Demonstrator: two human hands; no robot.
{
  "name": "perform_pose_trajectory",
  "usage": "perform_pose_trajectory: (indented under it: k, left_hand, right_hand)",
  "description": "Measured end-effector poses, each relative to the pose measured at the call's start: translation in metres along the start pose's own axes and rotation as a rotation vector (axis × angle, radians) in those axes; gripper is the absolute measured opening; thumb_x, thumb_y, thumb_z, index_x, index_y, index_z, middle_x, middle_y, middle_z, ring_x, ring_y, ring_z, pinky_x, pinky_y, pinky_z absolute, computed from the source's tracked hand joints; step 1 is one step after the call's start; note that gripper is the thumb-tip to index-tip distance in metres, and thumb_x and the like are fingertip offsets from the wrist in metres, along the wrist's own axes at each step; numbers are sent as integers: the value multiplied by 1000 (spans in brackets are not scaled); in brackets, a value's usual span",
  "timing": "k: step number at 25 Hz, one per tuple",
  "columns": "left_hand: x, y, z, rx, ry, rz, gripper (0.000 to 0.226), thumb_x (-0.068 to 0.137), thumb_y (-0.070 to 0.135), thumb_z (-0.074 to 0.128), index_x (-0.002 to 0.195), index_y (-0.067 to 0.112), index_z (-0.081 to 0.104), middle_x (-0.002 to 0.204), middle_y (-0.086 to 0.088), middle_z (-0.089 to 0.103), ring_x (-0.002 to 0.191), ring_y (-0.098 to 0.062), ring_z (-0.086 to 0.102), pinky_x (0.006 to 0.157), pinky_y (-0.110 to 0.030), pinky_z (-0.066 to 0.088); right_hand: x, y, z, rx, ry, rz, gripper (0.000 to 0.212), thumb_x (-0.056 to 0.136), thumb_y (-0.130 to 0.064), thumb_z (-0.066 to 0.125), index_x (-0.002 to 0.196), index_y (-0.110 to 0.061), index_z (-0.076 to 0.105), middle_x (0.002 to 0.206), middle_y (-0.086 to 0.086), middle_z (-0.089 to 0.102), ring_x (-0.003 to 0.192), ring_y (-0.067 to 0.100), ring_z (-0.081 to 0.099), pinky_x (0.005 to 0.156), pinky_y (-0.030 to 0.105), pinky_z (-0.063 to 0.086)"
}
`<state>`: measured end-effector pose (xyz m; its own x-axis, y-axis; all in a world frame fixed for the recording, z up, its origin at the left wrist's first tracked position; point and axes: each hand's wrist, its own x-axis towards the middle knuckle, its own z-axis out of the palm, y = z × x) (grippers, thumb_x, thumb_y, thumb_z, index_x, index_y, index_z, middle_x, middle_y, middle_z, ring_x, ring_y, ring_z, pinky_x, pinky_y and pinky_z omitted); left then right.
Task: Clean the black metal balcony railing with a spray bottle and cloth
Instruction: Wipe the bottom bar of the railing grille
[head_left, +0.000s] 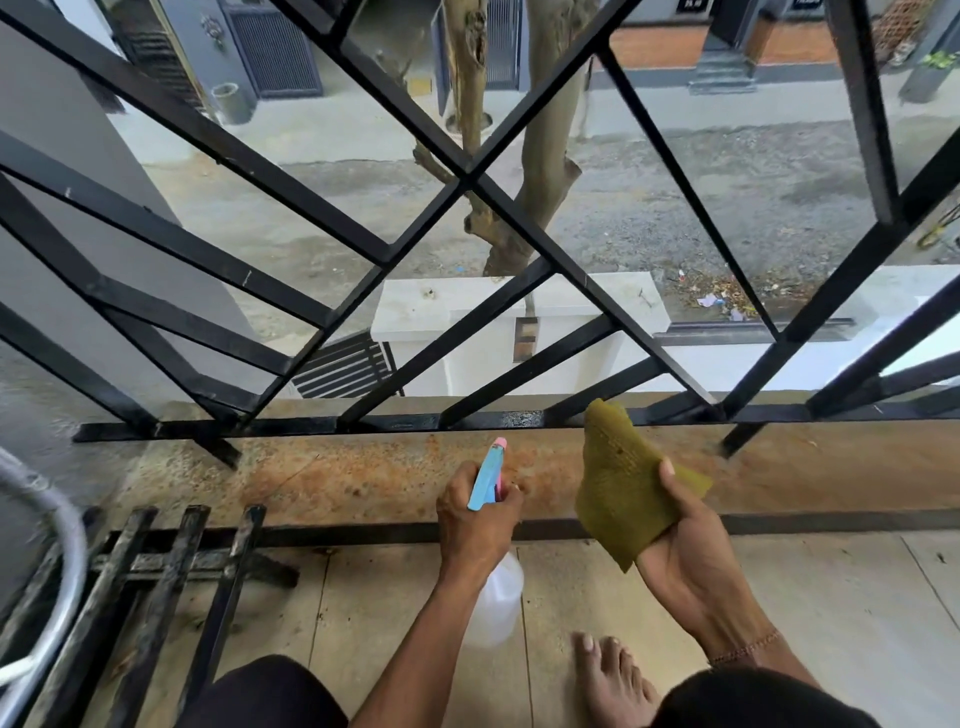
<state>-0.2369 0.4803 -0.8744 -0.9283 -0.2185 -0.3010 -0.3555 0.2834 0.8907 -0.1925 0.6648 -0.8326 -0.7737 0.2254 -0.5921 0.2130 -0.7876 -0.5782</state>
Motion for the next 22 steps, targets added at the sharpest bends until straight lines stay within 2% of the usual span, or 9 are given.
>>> perform_pose_trajectory:
  k: [2,6,9,11,15,17,19,20,22]
  left_hand:
    - [0,-1,0,-5,0,9,25,89,17,76,83,32,56,92,-16,60,87,-38,67,68,-43,62]
    - [0,3,0,1,16,-13,20,88,20,77,87,29,60,94,-14,62,88,-33,69,73,-49,64]
    - [-2,4,5,44,9,-23,25,87,22,78,85,32,54,93,-8,59,90,-31,67,75,-50,64]
    - [-2,0,7,68,5,-36,22,83,27,78,91,27,57,94,-7,57,92,-33,65,74,-49,64]
    - [-3,-7,16,40,-87,-31,43,75,40,79,110,20,63,102,-13,60,91,-30,66,68,-44,65]
    - [-4,-2,21,37,-119,-12,48,71,46,78,105,15,64,99,-15,62,81,-25,66,64,-45,64]
    - [-6,7,25,-2,-163,11,32,78,33,80,97,13,64,90,-12,60,71,-18,60,63,-44,64]
    - [-6,11,26,-8,-175,18,26,82,26,80,97,14,64,90,-10,58,72,-16,58,64,-41,61]
    - [-3,9,29,-12,-191,-14,30,86,24,80,106,20,58,99,-6,55,82,-15,58,69,-35,60]
  right_hand:
    - [-1,-2,0,-28,13,-39,28,101,-28,52,126,-15,60,123,12,70,116,33,65,102,58,46]
    - [-3,0,8,-57,73,-147,17,101,-25,53,115,-20,62,122,7,69,116,28,64,104,55,46]
    - [-5,0,9,-48,102,-184,20,97,-25,58,116,-20,61,127,6,67,119,27,62,108,56,44]
    - [-7,-1,9,-60,103,-216,18,98,-25,57,116,-23,62,127,4,67,121,25,62,109,54,44]
    - [-15,-3,10,-152,119,-325,15,97,-33,57,111,-32,60,121,-3,64,117,20,60,107,53,44]
    - [-20,-4,14,-226,122,-392,18,91,-42,58,107,-36,60,117,-6,62,116,20,58,105,54,46]
    - [-22,-5,16,-266,113,-444,21,87,-46,58,105,-39,64,115,-11,65,117,18,59,101,51,48]
    - [-20,-5,17,-272,115,-469,18,89,-45,57,105,-40,65,113,-13,65,116,16,59,98,48,49]
    - [-17,-3,16,-350,147,-556,12,97,-39,54,104,-41,63,107,-16,63,107,7,60,90,38,50]
